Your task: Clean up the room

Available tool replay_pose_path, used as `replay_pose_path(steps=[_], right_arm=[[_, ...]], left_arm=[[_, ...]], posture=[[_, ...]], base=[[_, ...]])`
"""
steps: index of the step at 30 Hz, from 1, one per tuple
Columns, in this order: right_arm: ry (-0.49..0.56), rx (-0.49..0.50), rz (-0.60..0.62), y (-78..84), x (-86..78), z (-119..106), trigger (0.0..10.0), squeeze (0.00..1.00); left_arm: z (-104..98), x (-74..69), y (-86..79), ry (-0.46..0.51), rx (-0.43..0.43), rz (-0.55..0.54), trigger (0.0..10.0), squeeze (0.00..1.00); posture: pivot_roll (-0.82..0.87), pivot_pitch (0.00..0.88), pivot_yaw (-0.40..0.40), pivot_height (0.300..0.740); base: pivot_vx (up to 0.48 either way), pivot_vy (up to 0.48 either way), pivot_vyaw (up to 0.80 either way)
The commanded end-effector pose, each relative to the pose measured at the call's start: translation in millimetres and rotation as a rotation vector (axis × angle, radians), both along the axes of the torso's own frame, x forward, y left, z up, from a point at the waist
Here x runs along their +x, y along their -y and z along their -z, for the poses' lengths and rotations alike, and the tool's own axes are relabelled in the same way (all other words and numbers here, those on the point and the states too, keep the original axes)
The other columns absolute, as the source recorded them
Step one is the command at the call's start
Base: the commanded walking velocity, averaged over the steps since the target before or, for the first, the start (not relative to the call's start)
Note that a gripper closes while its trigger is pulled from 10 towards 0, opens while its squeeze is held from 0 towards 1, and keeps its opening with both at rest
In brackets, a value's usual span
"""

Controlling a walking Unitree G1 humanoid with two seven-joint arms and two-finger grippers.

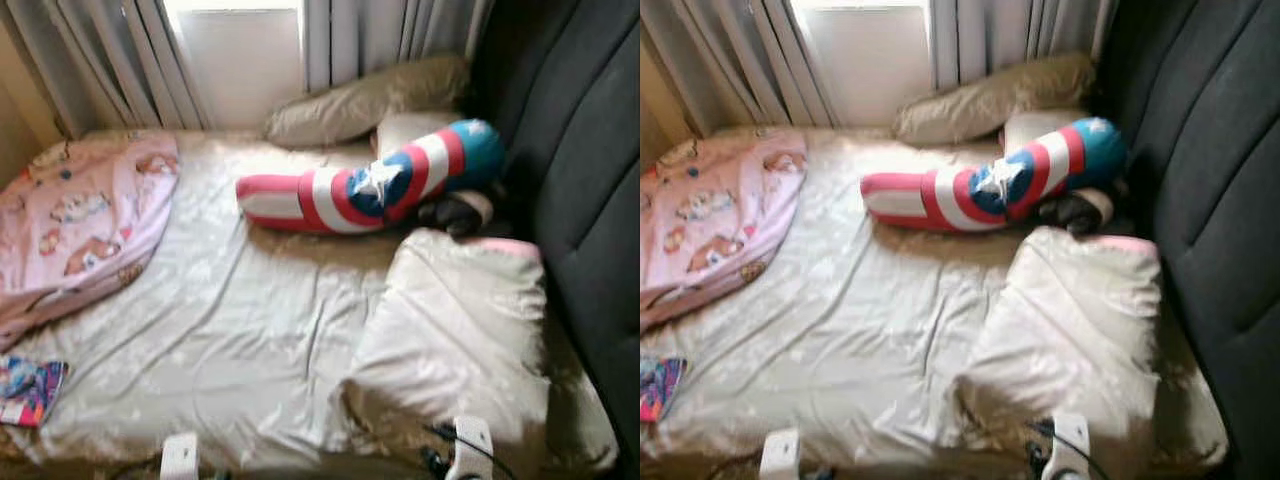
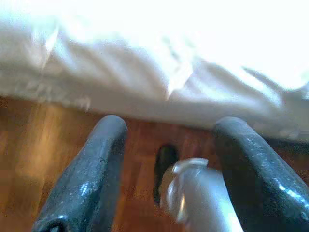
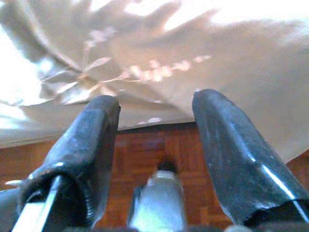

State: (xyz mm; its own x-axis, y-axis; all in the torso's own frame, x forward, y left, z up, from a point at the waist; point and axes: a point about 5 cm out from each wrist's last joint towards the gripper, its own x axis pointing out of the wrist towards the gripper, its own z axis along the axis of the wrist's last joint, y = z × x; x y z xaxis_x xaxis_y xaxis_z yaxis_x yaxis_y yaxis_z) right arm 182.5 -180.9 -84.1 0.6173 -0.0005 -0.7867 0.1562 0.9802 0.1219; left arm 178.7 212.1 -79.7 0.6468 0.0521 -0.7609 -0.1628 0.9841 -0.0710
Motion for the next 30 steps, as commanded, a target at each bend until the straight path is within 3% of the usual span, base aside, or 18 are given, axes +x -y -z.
replay_pose_path(steps=[1,30], right_arm=[[-0.026,-0.015,0.015,7.2,-8.5,3.2,10.0,0.00],[-0.015,-0.013,0.025,9.3,-7.1,2.1,10.0,0.00]], left_arm=[[4.6,-7.8,3.9,-0.030,-0.007,0.007,10.0,0.00],[4.4,-6.6,5.6,-0.025,-0.010,0.001,10.0,0.00]], posture=[[0.09,0.000,0.005,0.740],[0.08,0.000,-0.006,0.740]], base=[[0.000,0.000,0.00],[0.020,0.000,0.00]])
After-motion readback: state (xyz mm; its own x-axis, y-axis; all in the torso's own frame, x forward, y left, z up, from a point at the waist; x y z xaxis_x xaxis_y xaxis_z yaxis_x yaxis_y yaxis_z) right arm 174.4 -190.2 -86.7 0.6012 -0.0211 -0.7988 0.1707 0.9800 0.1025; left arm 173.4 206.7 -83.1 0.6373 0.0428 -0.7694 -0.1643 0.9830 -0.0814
